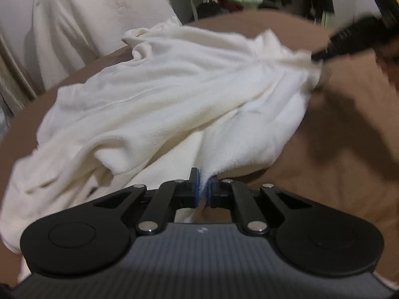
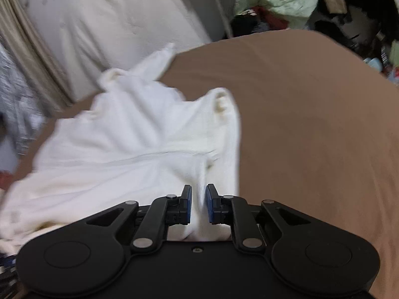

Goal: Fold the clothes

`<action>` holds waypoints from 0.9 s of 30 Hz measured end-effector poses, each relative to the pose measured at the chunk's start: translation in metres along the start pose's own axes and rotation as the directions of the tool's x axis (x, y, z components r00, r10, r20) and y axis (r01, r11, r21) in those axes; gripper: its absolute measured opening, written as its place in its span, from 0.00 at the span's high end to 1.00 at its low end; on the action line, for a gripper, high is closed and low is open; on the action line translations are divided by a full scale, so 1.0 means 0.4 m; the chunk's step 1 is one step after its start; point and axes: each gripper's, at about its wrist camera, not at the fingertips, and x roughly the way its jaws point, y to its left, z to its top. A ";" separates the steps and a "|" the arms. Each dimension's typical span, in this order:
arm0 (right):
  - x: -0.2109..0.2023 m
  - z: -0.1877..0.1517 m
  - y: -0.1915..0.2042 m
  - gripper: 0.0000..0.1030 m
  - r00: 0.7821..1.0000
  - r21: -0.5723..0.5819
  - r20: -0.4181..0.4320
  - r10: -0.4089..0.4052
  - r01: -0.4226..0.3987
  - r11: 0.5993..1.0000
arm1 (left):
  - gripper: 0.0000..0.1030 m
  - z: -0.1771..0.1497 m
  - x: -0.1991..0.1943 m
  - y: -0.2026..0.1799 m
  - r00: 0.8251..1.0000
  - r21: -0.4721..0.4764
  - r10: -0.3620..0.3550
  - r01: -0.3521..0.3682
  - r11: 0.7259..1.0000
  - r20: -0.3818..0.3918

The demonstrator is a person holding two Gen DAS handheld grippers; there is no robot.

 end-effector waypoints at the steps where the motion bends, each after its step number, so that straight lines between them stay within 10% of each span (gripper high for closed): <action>1: -0.018 -0.020 0.008 0.65 0.998 0.029 -0.003 0.056 -0.056 0.998 | 0.94 0.001 -0.012 -0.001 1.000 -0.013 -0.012 0.012 1.000 0.017; 9: 0.026 -0.110 0.053 0.63 0.915 0.297 -0.074 0.396 -0.359 0.885 | 0.95 -0.014 -0.165 -0.066 0.991 -0.038 -0.042 0.047 0.998 0.127; 16: 0.124 -0.123 0.072 0.49 0.887 0.399 -0.140 0.439 -0.355 0.845 | 0.95 -0.061 -0.154 -0.112 0.993 -0.065 -0.089 0.094 0.993 0.074; 18: 0.110 -0.129 0.078 0.53 0.894 0.378 -0.136 0.427 -0.352 0.856 | 0.95 -0.062 -0.146 -0.121 0.993 -0.058 -0.101 0.105 0.993 0.064; 20: 0.094 -0.130 0.100 0.85 0.918 0.277 -0.135 0.372 -0.325 0.904 | 0.95 -0.062 -0.141 -0.116 0.991 -0.071 -0.122 0.126 0.989 0.059; 24: 0.041 -0.125 0.124 0.93 0.949 0.142 -0.075 0.307 -0.294 0.945 | 0.99 -0.055 -0.157 -0.076 0.970 -0.155 -0.224 0.237 0.959 0.096; 27: -0.043 -0.105 0.156 0.93 0.969 -0.001 -0.014 0.247 -0.247 0.969 | 1.00 -0.027 -0.191 -0.079 0.915 -0.194 -0.377 0.400 0.896 0.146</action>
